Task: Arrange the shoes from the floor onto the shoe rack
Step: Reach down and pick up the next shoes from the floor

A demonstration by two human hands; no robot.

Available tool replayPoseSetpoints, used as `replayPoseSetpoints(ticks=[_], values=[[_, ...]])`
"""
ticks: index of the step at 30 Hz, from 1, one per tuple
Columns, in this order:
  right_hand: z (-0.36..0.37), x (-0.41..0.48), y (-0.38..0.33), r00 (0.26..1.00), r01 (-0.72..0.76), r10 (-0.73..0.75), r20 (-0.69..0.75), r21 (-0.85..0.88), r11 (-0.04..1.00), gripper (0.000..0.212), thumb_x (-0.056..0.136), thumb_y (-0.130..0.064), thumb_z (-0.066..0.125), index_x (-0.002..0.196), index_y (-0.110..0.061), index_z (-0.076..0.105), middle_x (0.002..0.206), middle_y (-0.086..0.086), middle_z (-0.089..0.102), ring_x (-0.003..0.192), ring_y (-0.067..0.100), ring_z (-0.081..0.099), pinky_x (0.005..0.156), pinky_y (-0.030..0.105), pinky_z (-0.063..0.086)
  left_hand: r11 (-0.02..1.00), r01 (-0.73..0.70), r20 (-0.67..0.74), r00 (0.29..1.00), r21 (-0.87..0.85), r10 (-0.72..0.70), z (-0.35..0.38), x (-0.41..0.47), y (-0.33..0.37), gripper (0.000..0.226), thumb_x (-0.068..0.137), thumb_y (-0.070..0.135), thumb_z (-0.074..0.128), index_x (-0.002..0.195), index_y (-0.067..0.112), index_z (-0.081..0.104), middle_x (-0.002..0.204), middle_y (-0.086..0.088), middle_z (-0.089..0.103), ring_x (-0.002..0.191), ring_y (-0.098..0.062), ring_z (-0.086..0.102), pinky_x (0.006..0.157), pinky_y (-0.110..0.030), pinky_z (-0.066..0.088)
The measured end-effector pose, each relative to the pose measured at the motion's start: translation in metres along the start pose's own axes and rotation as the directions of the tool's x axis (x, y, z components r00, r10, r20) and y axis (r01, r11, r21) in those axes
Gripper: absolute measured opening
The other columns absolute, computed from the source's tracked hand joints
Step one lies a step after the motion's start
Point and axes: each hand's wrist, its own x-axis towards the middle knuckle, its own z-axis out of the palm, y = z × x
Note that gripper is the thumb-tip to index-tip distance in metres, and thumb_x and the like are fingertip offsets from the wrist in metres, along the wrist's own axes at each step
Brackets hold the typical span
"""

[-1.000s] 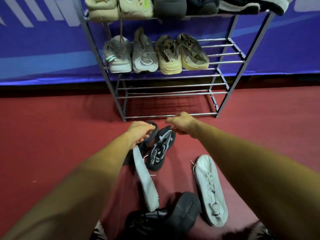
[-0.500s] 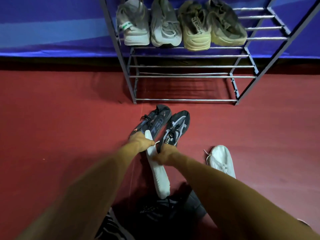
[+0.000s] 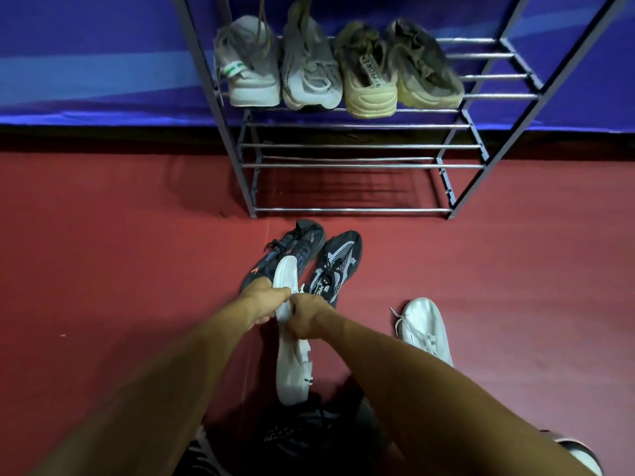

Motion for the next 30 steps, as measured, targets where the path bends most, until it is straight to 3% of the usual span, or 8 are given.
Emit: replayPoseSetpoints(ticks=[4,7,12,14,19,21,24,30], values=[[-0.037,-0.013,0.0,0.999,0.035,-0.034,-0.022,0.019,0.999,0.013,0.088,-0.011,0.062,0.095,-0.013,0.052,0.1,0.011,0.061,0.086,0.026,0.06,0.067,0.032,0.053,0.999,0.017,0.014,1.0,-0.051,-0.016,-0.013,-0.025,0.039,0.026,0.077,0.041,0.059,0.095,0.021,0.059,0.08,0.001,0.062,0.079,-0.018,0.068,0.064,-0.025,0.046],[-0.075,-0.037,0.002,0.997,0.065,-0.064,0.03,-0.048,0.997,0.016,0.085,-0.013,0.069,0.088,-0.013,0.053,0.087,0.009,0.063,0.081,0.028,0.064,0.072,0.038,0.06,0.997,-0.051,-0.01,0.999,-0.063,0.05,-0.014,-0.045,0.067,0.035,0.077,0.049,0.06,0.097,0.021,0.06,0.074,0.001,0.058,0.067,-0.018,0.057,0.057,-0.022,0.04],[-0.151,-0.081,0.022,0.998,0.035,-0.028,0.051,-0.133,0.991,0.024,0.085,-0.008,0.072,0.078,-0.014,0.05,0.074,0.006,0.063,0.066,0.023,0.059,0.056,0.026,0.049,0.969,-0.147,-0.041,0.989,-0.2,0.142,-0.006,-0.079,0.119,0.037,0.081,0.054,0.061,0.087,0.018,0.061,0.06,0.003,0.053,0.047,-0.013,0.043,0.052,-0.02,0.036],[-0.177,-0.098,0.03,1.0,0.024,-0.022,0.016,-0.142,0.99,0.025,0.084,-0.006,0.074,0.078,-0.014,0.051,0.071,0.005,0.06,0.059,0.018,0.056,0.051,0.022,0.048,0.957,-0.183,-0.056,0.983,-0.225,0.175,-0.007,-0.091,0.145,0.039,0.081,0.056,0.06,0.089,0.018,0.061,0.07,0.0,0.057,0.054,-0.015,0.047,0.054,-0.022,0.037],[-0.216,-0.129,0.048,0.997,0.039,-0.059,-0.058,-0.301,0.953,0.018,0.082,-0.013,0.074,0.082,-0.014,0.056,0.085,0.006,0.064,0.073,0.022,0.058,0.056,0.024,0.043,0.938,-0.089,0.156,0.976,-0.336,0.148,-0.02,-0.117,0.189,0.034,0.075,0.052,0.067,0.094,0.023,0.065,0.09,-0.003,0.066,0.077,-0.017,0.063,0.055,-0.022,0.036],[-0.226,-0.136,0.057,0.992,0.032,-0.075,-0.098,-0.389,0.921,0.011,0.085,-0.014,0.067,0.081,-0.017,0.058,0.091,0.005,0.067,0.081,0.025,0.063,0.062,0.028,0.049,0.939,-0.091,0.162,0.975,-0.332,0.152,-0.026,-0.121,0.197,0.037,0.072,0.05,0.069,0.101,0.027,0.065,0.093,-0.003,0.07,0.081,-0.017,0.067,0.058,-0.024,0.037],[-0.241,-0.149,0.071,0.979,0.002,-0.097,-0.179,-0.469,0.883,0.008,0.084,-0.012,0.063,0.083,-0.02,0.063,0.094,0.005,0.07,0.084,0.024,0.064,0.075,0.034,0.054,0.95,-0.115,0.179,0.969,-0.29,0.172,-0.033,-0.128,0.21,0.032,0.067,0.044,0.069,0.091,0.023,0.061,0.087,-0.003,0.072,0.076,-0.016,0.066,0.059,-0.024,0.038],[-0.269,-0.175,0.089,0.856,-0.138,-0.056,-0.515,-0.332,0.933,0.022,0.08,-0.008,0.064,0.07,-0.028,0.06,0.088,-0.005,0.064,0.09,0.023,0.063,0.071,0.029,0.049,0.93,-0.074,0.328,0.924,-0.359,0.2,-0.036,-0.141,0.227,0.02,0.049,0.02,0.064,0.061,0.013,0.049,0.068,-0.003,0.056,0.052,-0.017,0.051,0.051,-0.021,0.03]])
